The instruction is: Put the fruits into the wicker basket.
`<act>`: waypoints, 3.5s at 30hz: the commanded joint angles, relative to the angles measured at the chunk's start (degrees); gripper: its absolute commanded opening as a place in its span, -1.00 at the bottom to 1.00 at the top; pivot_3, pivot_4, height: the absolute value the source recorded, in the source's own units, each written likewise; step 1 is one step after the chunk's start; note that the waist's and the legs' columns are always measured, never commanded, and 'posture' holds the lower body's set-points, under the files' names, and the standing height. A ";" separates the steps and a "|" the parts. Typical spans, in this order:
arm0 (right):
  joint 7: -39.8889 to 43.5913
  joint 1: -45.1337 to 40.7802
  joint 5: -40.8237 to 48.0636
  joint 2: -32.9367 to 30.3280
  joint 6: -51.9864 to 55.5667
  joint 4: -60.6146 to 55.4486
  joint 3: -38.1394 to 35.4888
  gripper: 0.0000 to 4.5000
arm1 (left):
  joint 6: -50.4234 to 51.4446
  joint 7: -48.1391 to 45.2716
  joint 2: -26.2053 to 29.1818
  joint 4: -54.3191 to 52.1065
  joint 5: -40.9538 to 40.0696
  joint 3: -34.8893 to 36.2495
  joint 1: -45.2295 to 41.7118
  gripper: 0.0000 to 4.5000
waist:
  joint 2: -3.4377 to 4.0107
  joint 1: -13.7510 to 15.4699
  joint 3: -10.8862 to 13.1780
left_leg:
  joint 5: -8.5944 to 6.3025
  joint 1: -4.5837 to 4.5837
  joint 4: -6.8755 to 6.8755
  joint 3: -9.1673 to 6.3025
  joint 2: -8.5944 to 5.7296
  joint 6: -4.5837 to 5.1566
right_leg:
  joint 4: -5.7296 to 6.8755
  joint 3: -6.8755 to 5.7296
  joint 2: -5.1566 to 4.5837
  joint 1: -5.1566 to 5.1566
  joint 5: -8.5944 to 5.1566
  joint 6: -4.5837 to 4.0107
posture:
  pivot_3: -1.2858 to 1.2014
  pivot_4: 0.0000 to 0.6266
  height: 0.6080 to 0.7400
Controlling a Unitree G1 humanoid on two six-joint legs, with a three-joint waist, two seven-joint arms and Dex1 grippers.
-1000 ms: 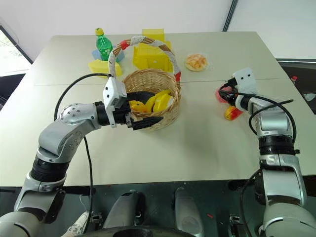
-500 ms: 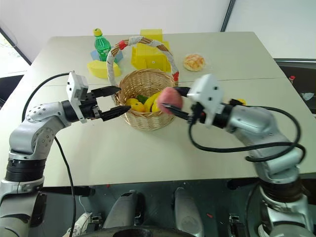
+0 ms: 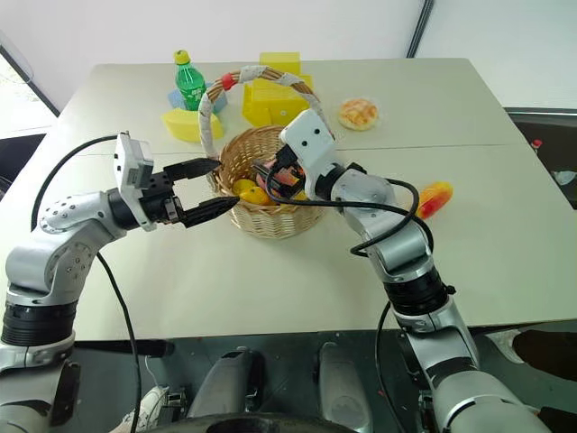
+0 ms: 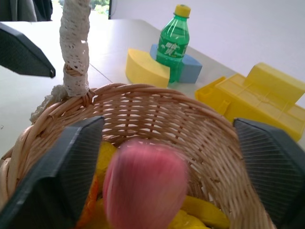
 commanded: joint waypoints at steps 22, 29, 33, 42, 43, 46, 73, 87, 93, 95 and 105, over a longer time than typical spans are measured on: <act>-26.24 10.54 1.64 3.52 35.51 -8.14 -41.08 0.97 | -3.81 -2.37 -12.40 1.77 1.72 -13.20 -9.35 1.00 | 0.05 0.03 -0.02 | 0.00 0.07 -0.03 0.05 0.00 0.00 | 0.00 0.12 0.18 0.05 -0.01 -0.01 | 0.03 -0.52 1.00; -28.42 8.12 0.23 5.71 34.57 -1.32 -41.19 0.97 | -2.74 -2.07 -12.03 -2.44 1.21 -14.28 -7.82 1.00 | 0.07 -0.08 -0.02 | 0.00 0.06 -0.04 0.05 0.00 0.01 | -0.01 0.12 0.17 0.05 -0.01 -0.01 | 0.03 -0.52 1.00; -28.78 5.78 0.54 6.64 34.60 1.75 -41.66 0.97 | -2.67 -1.80 -12.01 -3.36 1.42 -14.75 -7.72 1.00 | 0.09 -0.22 -0.02 | 0.00 0.07 -0.05 0.05 0.00 0.01 | -0.01 0.12 0.18 0.05 -0.01 -0.01 | 0.03 -0.52 1.00; -29.83 3.91 0.32 8.28 30.59 8.19 -42.02 0.87 | -3.00 -1.28 -11.95 -4.10 1.63 -15.14 -7.03 1.00 | 0.10 -0.16 -0.01 | 0.00 0.06 -0.05 0.06 -0.01 0.01 | -0.02 0.11 0.17 0.05 -0.01 -0.01 | 0.03 -0.52 1.00; -29.88 3.92 0.24 8.23 30.02 8.38 -41.72 0.74 | -3.04 -1.25 -11.91 -4.10 1.69 -15.15 -7.01 1.00 | 0.10 -0.16 -0.01 | 0.00 0.06 -0.05 0.06 -0.01 0.01 | -0.02 0.11 0.17 0.05 -0.01 -0.01 | 0.03 -0.52 1.00; -29.89 4.34 -0.16 7.70 29.09 7.75 -40.32 0.20 | -3.14 -1.18 -11.77 -3.93 1.87 -15.15 -6.85 1.00 | 0.11 -0.22 -0.01 | 0.00 0.07 -0.06 0.05 -0.01 0.01 | -0.02 0.11 0.17 0.05 -0.01 -0.01 | 0.03 -0.52 1.00; 8.36 1.81 6.54 -9.08 5.23 -7.33 -1.98 -0.05 | -1.80 -1.79 3.74 -0.09 -1.93 3.16 1.45 1.00 | 0.18 -0.15 0.12 | -0.03 0.04 -0.14 0.01 0.10 0.05 | -0.26 0.03 0.19 0.07 -0.04 0.04 | 0.03 -0.52 1.00; 13.76 3.63 8.65 -9.23 -1.91 -9.41 -7.86 0.98 | -0.48 3.35 2.28 -4.98 -4.22 3.71 3.91 1.00 | 0.17 0.28 0.12 | -0.04 -0.03 -0.18 -0.01 0.07 0.07 | -0.28 -0.02 -0.03 0.02 -0.03 0.05 | 0.03 -0.52 1.00; 10.81 12.28 15.56 -11.91 4.01 -12.66 -20.98 0.98 | -1.79 6.01 -1.01 -3.20 -3.19 2.72 1.25 1.00 | 0.14 0.01 0.12 | -0.06 -0.01 -0.14 -0.04 0.06 0.10 | -0.36 -0.05 -0.04 0.16 -0.01 0.07 | 0.03 -0.52 1.00; 7.56 11.85 14.78 -10.24 4.37 -10.61 -21.91 0.98 | -2.86 7.51 -2.64 -2.96 -2.60 2.83 0.72 1.00 | 0.14 -0.31 0.12 | -0.06 0.08 -0.14 0.08 0.04 0.10 | -0.33 0.01 0.02 0.16 -0.01 0.08 | 0.03 -0.52 1.00; -1.99 3.95 7.75 3.06 -5.35 7.42 -16.14 0.98 | -7.60 14.51 -11.12 -6.87 -0.30 0.82 2.98 1.00 | 0.15 -0.11 0.12 | -0.04 0.07 -0.15 0.06 0.06 0.07 | -0.19 0.06 0.08 0.08 -0.01 0.05 | 0.03 -0.52 1.00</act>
